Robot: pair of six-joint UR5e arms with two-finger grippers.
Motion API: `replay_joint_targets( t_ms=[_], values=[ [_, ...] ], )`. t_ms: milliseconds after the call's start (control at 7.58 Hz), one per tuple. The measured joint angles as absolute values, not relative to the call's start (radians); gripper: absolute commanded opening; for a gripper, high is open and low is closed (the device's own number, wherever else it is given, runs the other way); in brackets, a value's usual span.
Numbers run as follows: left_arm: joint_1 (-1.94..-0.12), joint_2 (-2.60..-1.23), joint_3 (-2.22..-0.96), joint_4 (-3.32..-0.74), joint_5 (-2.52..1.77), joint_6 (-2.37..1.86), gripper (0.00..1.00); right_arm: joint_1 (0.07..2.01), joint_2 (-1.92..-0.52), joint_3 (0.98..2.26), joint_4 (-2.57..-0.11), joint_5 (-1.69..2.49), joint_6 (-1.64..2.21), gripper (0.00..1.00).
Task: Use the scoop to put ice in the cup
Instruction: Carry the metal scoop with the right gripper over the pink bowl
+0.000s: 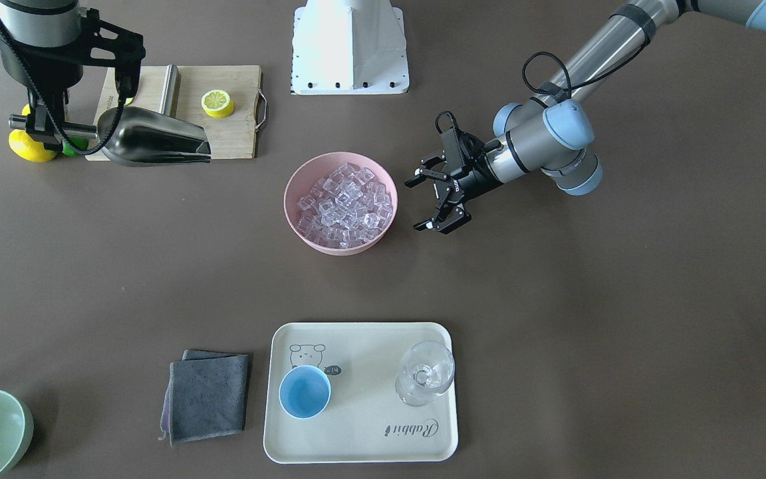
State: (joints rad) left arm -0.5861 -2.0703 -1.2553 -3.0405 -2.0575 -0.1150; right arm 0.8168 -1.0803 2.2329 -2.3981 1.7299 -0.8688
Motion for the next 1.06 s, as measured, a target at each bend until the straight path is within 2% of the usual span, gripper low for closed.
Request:
replay_joint_targets(
  t_ms=[660,1056],
  values=[
    [-0.571,-2.119,-1.217,-2.990,-2.042,-0.117,0.98,0.679,-0.795,1.925,-2.528,1.583,-0.930,0.00],
    [-0.562,-2.123,-1.217,-2.982,-2.042,-0.117,0.98,0.617,-0.686,1.795,-2.561,1.553,-0.877,0.00]
  ],
)
